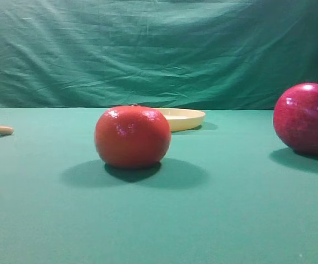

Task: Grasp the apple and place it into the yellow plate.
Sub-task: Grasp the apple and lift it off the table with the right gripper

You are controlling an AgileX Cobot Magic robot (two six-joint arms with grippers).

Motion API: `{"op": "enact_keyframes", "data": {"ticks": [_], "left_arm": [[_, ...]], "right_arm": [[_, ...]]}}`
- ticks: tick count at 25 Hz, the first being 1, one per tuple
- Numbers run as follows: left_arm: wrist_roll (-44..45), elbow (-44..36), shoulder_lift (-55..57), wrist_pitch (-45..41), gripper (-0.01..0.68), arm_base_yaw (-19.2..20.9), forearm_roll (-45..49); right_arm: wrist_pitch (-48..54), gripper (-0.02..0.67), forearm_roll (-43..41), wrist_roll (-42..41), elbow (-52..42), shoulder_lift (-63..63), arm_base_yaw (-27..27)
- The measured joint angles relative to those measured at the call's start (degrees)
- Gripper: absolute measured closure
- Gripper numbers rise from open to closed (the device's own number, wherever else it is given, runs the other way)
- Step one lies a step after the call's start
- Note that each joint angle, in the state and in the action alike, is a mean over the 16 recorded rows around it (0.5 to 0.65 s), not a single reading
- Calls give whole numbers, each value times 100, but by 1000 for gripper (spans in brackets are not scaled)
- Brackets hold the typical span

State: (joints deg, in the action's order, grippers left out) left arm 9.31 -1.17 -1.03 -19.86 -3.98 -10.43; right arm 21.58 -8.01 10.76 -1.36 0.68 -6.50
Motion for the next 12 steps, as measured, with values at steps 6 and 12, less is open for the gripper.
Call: {"op": "enact_keyframes", "data": {"ticks": [6, 12], "left_arm": [[0, 0, 0, 0, 516, 0, 0], [0, 0, 0, 0, 516, 0, 0]], "right_arm": [[0, 649, 0, -4, 0, 0, 0], [-2, 649, 0, -8, 0, 0, 0]]}}
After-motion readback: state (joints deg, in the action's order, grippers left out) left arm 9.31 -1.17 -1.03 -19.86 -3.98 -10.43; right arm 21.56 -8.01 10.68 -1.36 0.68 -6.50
